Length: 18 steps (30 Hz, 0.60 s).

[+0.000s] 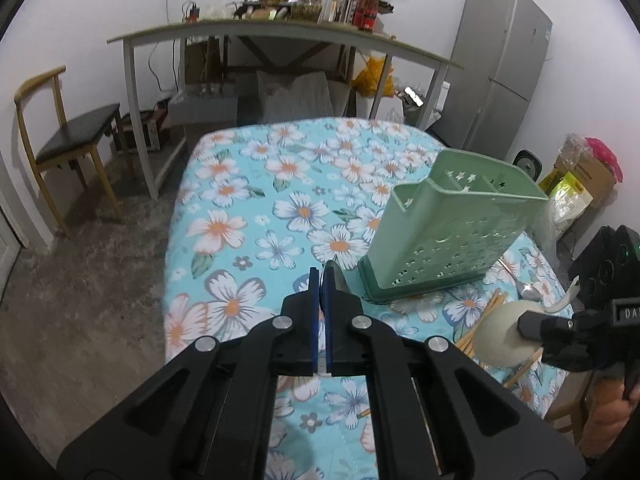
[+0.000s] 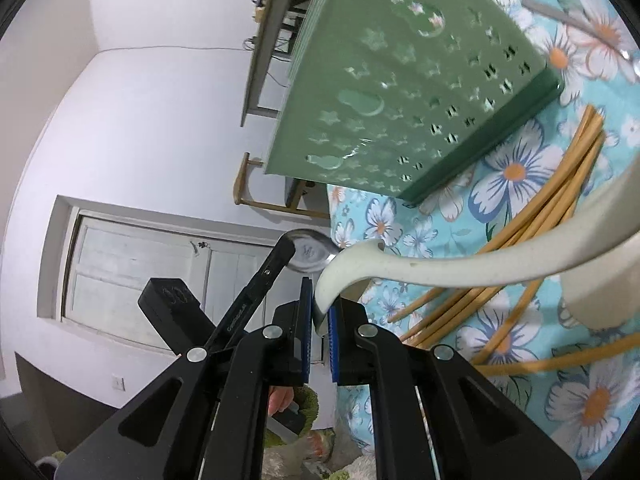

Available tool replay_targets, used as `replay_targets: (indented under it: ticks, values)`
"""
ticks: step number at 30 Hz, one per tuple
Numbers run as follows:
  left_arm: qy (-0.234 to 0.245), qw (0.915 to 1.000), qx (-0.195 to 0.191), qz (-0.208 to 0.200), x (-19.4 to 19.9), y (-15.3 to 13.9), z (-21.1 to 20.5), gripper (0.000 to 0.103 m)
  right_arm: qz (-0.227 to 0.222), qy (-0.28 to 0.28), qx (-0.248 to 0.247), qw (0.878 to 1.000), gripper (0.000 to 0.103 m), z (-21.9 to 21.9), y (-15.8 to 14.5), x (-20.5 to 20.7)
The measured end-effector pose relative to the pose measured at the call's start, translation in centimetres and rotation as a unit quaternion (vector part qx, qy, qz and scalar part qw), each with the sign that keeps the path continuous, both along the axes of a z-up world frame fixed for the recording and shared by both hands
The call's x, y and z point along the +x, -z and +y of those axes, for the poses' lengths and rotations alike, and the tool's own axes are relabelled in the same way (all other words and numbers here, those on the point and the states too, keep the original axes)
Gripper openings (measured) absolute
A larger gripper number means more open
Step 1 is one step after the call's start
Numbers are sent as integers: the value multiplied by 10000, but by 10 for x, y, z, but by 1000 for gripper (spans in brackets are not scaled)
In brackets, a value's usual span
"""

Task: Organize utensils
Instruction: 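Lift the cream ladle with the right tool while the left tool carries the metal spoon to the caddy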

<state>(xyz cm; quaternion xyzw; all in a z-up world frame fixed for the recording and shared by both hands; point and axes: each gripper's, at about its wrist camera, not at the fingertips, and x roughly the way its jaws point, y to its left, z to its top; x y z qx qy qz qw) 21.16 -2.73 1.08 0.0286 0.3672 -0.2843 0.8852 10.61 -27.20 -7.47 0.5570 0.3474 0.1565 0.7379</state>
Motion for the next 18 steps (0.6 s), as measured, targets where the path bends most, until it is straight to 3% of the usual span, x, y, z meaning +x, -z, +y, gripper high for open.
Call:
replay_targets:
  ticks: [10,14,18]
  values:
    - [-110,9976,-260,-624,-37,-61,25,1,-376,116,-68,9992,7,-16,-22,-41]
    - [-121,9946,-514,-890,-48,-96,37,1,-576,159,-114,9981,7,-29,-37,-61]
    - [-191,9872,-718,-1413,-58,-140,45,1,-759,253,-142,9967,7,-36,-49,-75]
